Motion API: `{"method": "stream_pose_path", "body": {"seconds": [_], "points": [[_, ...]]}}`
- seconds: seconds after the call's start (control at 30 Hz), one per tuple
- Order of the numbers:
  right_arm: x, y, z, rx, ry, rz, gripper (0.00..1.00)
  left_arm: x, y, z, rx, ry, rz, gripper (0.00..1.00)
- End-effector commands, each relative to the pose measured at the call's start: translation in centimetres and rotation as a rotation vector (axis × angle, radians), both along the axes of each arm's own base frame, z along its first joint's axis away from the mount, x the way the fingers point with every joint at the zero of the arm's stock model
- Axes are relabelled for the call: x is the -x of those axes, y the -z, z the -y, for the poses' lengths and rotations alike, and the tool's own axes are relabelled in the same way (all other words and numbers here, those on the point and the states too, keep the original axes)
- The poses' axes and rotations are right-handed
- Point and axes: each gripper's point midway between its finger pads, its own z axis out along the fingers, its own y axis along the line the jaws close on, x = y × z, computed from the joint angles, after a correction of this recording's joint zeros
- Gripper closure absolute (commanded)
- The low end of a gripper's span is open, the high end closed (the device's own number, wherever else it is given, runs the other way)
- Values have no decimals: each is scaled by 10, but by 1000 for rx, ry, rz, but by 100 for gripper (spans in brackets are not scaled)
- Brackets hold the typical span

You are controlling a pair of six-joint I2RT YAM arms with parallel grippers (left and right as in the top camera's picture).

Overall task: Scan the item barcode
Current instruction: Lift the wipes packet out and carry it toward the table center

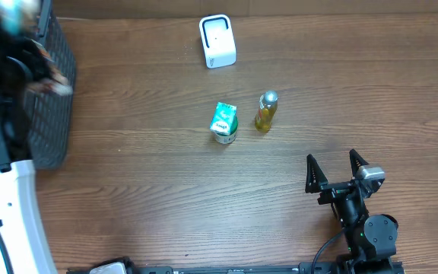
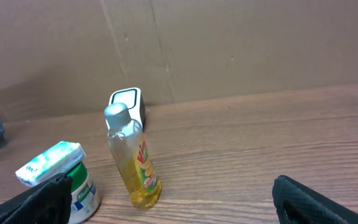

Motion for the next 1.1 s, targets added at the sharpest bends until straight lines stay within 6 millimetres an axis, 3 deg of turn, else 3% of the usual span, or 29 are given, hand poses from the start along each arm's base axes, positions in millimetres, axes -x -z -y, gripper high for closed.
{"method": "stream_pose_path", "body": {"seconds": [0.0, 0.33, 0.57, 0.8, 1.07], "points": [[0, 2, 2, 7, 9, 4, 0, 4, 36, 43, 158, 40, -120, 96], [0, 2, 2, 7, 9, 4, 0, 4, 165, 130, 195, 236, -535, 96], [0, 2, 2, 7, 9, 4, 0, 5, 240, 167, 152, 293, -733, 96], [0, 2, 2, 7, 9, 4, 0, 0, 288, 183, 129, 283, -841, 92], [0, 2, 2, 7, 9, 4, 0, -6, 318, 185, 113, 274, -894, 93]]}}
